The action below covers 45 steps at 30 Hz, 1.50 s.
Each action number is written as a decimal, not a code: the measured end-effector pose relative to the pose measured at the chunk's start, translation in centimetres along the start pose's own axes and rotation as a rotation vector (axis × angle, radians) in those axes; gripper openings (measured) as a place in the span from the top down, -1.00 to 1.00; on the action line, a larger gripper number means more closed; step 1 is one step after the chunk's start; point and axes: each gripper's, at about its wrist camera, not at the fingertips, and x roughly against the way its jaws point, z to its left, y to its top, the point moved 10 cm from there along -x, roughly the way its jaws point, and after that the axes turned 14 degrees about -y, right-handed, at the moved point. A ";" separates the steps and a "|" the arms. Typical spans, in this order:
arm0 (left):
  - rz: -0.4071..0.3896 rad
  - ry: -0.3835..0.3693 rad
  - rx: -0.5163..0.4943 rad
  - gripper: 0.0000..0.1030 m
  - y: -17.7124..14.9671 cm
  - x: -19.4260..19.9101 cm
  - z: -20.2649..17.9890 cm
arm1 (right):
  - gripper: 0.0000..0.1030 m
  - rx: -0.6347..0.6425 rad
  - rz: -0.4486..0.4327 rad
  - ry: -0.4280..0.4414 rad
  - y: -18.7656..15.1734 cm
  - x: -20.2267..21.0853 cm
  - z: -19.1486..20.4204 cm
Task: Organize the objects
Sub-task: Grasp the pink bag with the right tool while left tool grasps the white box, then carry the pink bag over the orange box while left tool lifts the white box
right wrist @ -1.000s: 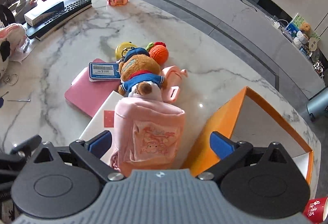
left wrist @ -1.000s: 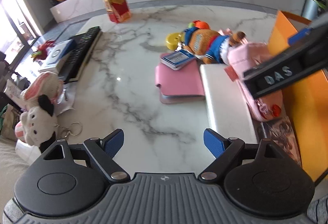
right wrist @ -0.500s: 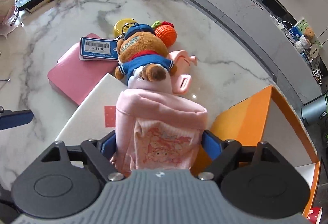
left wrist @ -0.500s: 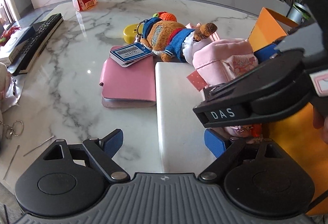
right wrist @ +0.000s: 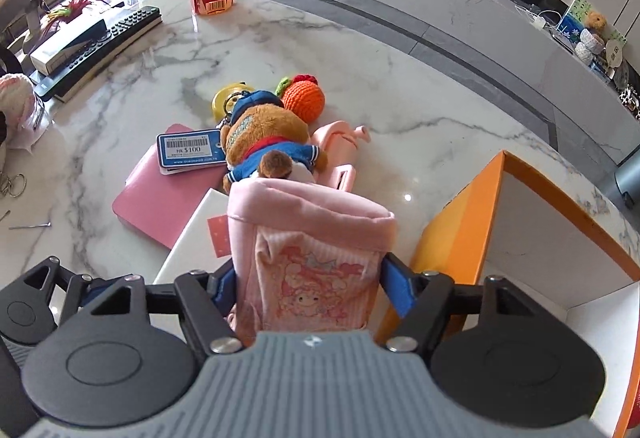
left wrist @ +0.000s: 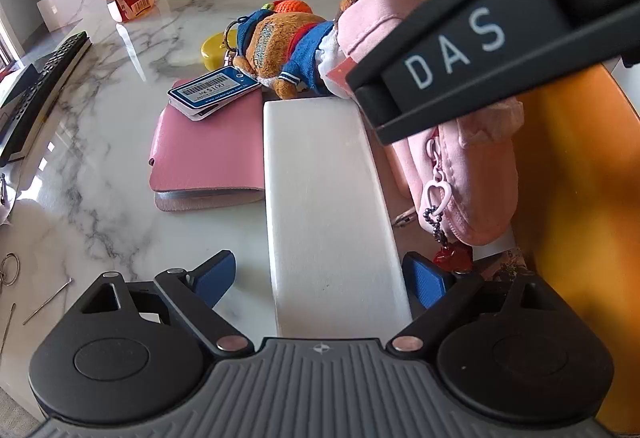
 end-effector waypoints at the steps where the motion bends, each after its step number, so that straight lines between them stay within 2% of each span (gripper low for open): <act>1: -0.014 0.004 0.004 -0.85 0.1 0.2 0.1 | -0.32 0.005 -0.005 0.002 -0.1 0.1 0.0; 3: -0.039 -0.025 0.010 -0.39 0.3 0.7 -0.2 | -0.28 0.006 -0.014 0.002 -0.1 0.2 0.0; 11: -0.047 -0.033 0.066 -0.37 0.5 0.7 0.3 | -0.25 -0.050 -0.029 0.024 -0.2 0.6 -0.5; 17: -0.103 -0.035 0.064 -0.37 1.5 2.8 0.4 | -0.24 -0.088 -0.045 0.058 -0.2 1.5 -0.8; 23: -0.118 -0.050 0.094 -0.37 1.8 4.5 0.8 | -0.24 -0.224 -0.072 0.149 -0.1 3.6 -1.7; 26: -0.147 -0.041 0.075 -0.37 2.1 5.8 0.5 | -0.24 -0.238 -0.107 0.132 -0.2 4.9 -2.4; 28: -0.169 -0.039 0.071 -0.37 2.4 6.6 0.4 | -0.24 -0.316 -0.142 0.134 -0.1 6.2 -3.5; 31: -0.248 -0.032 0.075 -0.37 3.4 8.6 0.3 | -0.24 -0.372 -0.177 0.176 0.6 8.5 -4.9; 34: -0.328 -0.043 0.056 -0.37 4.4 11.0 -0.1 | -0.24 -0.379 -0.238 0.150 1.1 11.2 -6.5; 38: -0.405 -0.108 0.082 -0.37 5.2 13.1 -0.7 | -0.25 -0.401 -0.291 0.102 0.7 14.7 -10.0; 41: -0.443 -0.122 0.149 -0.37 5.5 13.4 -0.4 | -0.28 -0.407 -0.275 0.027 -0.6 15.8 -13.0; 45: -0.425 -0.100 0.133 -0.37 5.6 12.7 -0.3 | -0.29 -0.383 -0.193 -0.088 -3.6 15.4 -16.2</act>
